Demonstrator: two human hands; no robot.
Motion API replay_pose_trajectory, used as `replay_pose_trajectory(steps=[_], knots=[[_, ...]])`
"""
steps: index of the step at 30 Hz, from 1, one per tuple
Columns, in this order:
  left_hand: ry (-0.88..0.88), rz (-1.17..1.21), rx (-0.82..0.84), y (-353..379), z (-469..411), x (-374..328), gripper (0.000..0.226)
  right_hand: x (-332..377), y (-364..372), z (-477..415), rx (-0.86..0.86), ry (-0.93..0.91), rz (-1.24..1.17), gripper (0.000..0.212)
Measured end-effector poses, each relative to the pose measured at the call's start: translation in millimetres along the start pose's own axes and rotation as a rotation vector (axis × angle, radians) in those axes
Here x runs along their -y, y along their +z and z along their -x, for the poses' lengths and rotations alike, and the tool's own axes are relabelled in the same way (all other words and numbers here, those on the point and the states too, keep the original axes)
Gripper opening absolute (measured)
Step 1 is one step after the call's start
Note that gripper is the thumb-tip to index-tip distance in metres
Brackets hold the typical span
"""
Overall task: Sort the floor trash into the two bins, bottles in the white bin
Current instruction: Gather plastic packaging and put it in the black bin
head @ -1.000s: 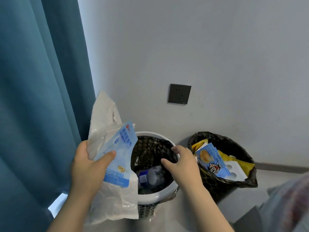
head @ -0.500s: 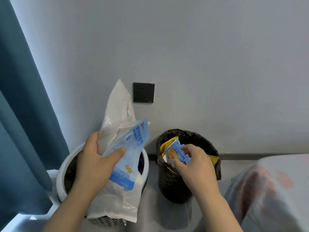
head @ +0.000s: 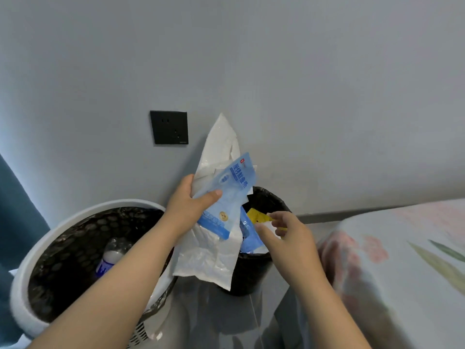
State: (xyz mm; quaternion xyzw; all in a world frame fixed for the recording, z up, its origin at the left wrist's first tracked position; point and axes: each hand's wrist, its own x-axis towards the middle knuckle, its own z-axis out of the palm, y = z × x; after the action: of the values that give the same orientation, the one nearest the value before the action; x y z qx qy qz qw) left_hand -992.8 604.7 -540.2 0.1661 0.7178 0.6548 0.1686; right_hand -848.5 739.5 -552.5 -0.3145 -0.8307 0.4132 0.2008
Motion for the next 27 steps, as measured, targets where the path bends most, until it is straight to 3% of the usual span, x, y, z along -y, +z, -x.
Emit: replay_pose_trajectory(steps=[3,8,14,20,27], knots=[[-0.066,0.129,0.115,7,0,3,0.033,-4,6,-7,0.009,0.116,-0.195,0.049],[-0.099,0.136,0.255,10,5,10,0.041,-2,13,-15,0.082,0.183,-0.587,0.027],[-0.124,0.102,0.237,13,8,18,0.042,-6,16,-25,0.009,0.17,-0.735,0.025],[0.039,-0.42,-0.043,-2,-2,50,0.053,-8,11,-41,-0.287,0.049,-0.549,0.025],[0.278,-0.943,0.226,-10,1,87,0.049,8,3,-57,-0.534,-0.083,-0.566,0.026]])
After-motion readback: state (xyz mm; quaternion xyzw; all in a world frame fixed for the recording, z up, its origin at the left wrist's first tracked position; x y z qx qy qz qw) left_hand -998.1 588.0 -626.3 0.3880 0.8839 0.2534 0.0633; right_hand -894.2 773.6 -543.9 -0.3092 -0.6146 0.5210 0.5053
